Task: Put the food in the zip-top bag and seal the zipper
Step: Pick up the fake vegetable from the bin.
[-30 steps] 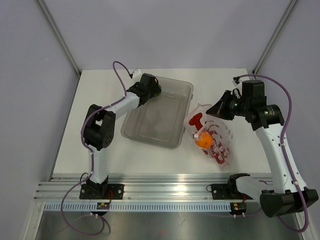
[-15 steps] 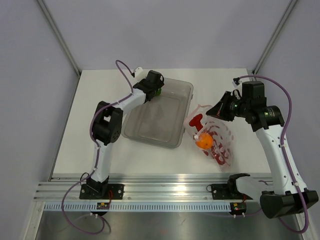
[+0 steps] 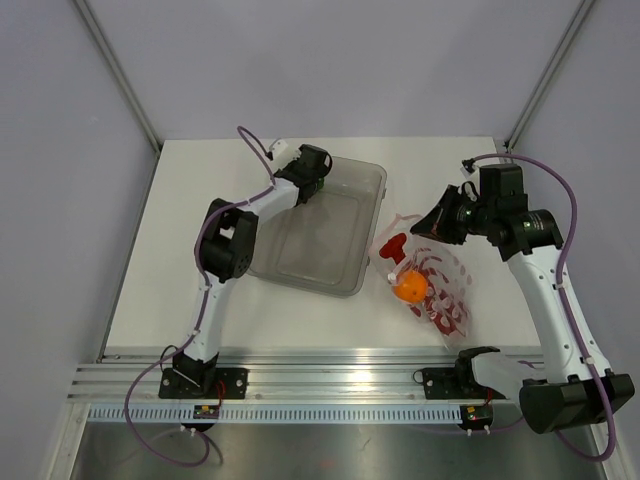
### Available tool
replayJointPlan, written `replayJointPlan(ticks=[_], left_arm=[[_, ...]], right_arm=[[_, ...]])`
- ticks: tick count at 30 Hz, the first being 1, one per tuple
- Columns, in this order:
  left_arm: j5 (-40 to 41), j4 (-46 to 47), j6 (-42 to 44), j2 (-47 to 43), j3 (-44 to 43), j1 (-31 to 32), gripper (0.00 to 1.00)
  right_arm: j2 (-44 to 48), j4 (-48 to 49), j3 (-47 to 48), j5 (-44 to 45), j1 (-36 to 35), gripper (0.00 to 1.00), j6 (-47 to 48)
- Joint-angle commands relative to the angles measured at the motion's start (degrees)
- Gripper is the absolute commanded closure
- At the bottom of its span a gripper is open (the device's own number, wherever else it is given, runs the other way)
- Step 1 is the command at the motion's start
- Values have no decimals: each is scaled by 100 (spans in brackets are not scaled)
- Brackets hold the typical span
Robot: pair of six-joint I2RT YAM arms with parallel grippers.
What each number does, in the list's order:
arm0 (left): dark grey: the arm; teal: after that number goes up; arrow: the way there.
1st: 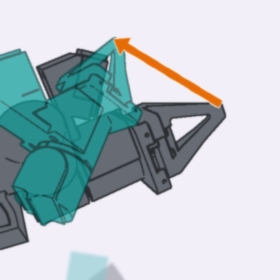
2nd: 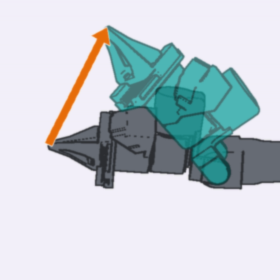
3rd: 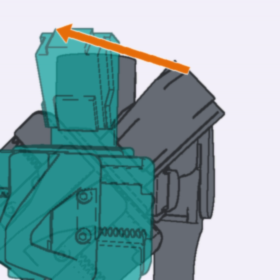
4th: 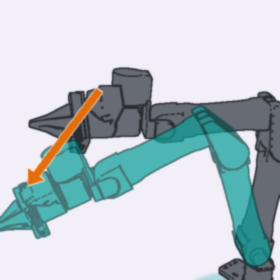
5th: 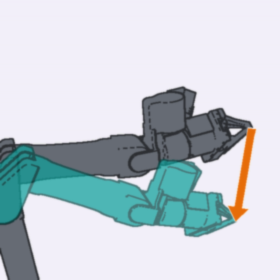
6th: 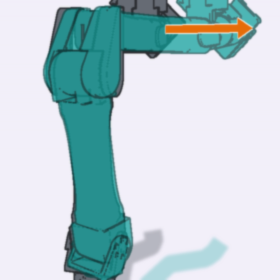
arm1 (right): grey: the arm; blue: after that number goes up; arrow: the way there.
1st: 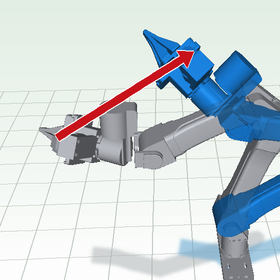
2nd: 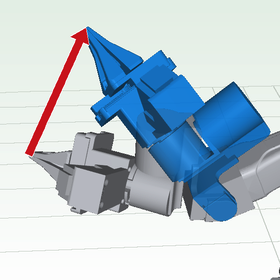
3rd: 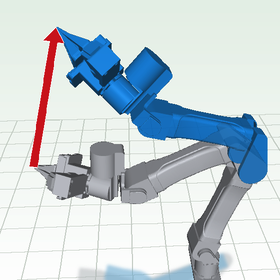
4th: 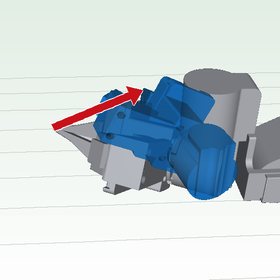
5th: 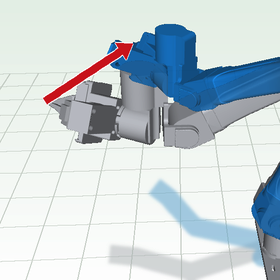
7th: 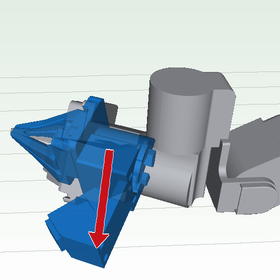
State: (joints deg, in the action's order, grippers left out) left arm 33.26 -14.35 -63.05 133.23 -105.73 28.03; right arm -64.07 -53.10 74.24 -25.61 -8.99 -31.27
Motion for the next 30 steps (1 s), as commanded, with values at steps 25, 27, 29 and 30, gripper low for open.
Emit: replayJointPlan(ticks=[25, 27, 29, 30], left_arm=[[-107, 1409, 521, -2098, 2319, 167, 64], [-397, 1400, 644, -2371, 2469, 203, 66], [-705, 1382, 906, -2634, 2654, 281, 68], [-941, 1295, 986, -2722, 2689, 351, 68]], right_arm=[[123, 248, -94, -234, -50, 99, 59], [158, 248, -111, -234, -50, 100, 68], [185, 256, -137, -243, -41, 99, 68], [193, 265, -172, -252, -41, 99, 59]])
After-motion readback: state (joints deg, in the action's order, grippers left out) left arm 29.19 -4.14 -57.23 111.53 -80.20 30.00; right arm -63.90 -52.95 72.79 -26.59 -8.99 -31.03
